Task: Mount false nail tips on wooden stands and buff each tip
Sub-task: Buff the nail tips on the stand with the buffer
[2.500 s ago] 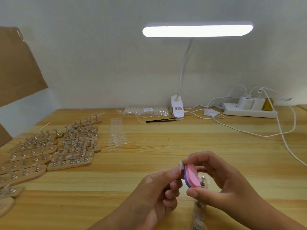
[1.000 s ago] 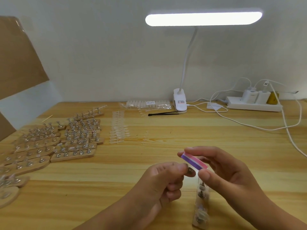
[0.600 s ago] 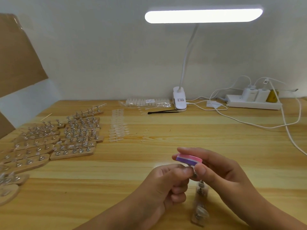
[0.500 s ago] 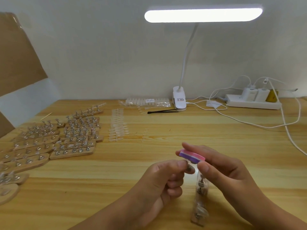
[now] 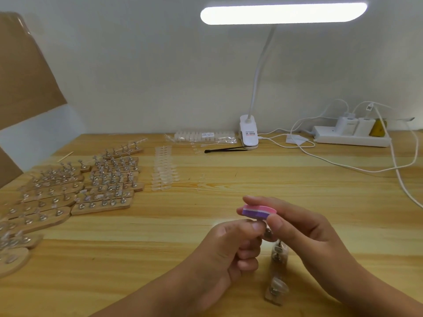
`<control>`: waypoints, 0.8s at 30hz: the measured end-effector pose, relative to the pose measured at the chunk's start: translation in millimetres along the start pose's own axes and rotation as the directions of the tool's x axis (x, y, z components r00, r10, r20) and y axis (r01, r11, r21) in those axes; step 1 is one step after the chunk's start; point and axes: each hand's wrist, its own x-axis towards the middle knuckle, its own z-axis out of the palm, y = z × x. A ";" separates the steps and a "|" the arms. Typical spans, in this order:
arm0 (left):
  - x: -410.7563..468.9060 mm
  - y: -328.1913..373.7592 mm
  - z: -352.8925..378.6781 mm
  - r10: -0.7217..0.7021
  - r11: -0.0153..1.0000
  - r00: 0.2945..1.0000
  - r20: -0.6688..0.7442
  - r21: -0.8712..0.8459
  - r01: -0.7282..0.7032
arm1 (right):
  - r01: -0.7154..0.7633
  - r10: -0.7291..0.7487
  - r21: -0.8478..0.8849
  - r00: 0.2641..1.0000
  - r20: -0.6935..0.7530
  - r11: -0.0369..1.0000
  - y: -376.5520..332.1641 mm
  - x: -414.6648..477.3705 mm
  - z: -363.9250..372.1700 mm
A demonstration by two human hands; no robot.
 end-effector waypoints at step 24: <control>2.5 -1.7 -2.3 0.071 0.994 0.997 -0.011 0.081 -0.070 | 0.000 0.000 0.006 1.000 0.007 1.000 -3.1 -1.2 -3.6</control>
